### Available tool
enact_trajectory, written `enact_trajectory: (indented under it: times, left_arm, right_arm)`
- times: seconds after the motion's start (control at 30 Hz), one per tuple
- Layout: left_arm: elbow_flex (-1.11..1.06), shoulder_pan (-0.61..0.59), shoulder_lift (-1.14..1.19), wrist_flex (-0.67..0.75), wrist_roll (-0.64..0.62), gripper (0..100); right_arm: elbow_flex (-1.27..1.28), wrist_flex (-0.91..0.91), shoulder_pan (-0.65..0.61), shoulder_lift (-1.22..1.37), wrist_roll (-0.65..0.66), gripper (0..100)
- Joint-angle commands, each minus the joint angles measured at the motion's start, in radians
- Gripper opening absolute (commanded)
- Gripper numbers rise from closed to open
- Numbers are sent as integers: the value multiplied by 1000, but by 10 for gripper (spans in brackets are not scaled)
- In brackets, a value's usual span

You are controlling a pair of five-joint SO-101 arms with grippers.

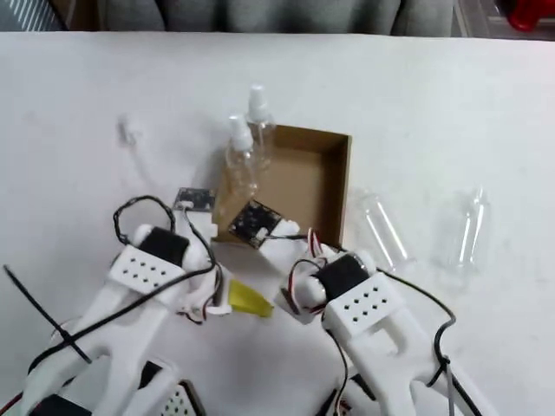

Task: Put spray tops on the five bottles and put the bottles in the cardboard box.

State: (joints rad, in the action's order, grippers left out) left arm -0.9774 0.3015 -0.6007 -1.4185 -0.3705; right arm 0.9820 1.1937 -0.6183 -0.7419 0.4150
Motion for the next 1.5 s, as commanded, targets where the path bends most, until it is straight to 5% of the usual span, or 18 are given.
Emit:
enact_trajectory:
  times: [0.0,0.17,0.67,0.87,1.23,1.47]
  left_arm:
    - [-32,-21,5,117,-11,425]
    - [-78,-64,7,183,-6,334]
    - [-169,-58,7,269,55,312]
    - [-164,-56,1,318,72,20]
    - [-170,-64,-4,404,210,63]
    - [-164,-65,-4,361,209,250]
  right_arm:
    - [-6,-8,16,-24,9,112]
    - [-6,-10,36,-24,9,112]
    - [-6,-10,36,-24,9,112]
    - [-6,-10,36,-24,9,112]
    - [-6,-10,36,-24,11,112]
    - [-6,-10,38,-24,11,112]
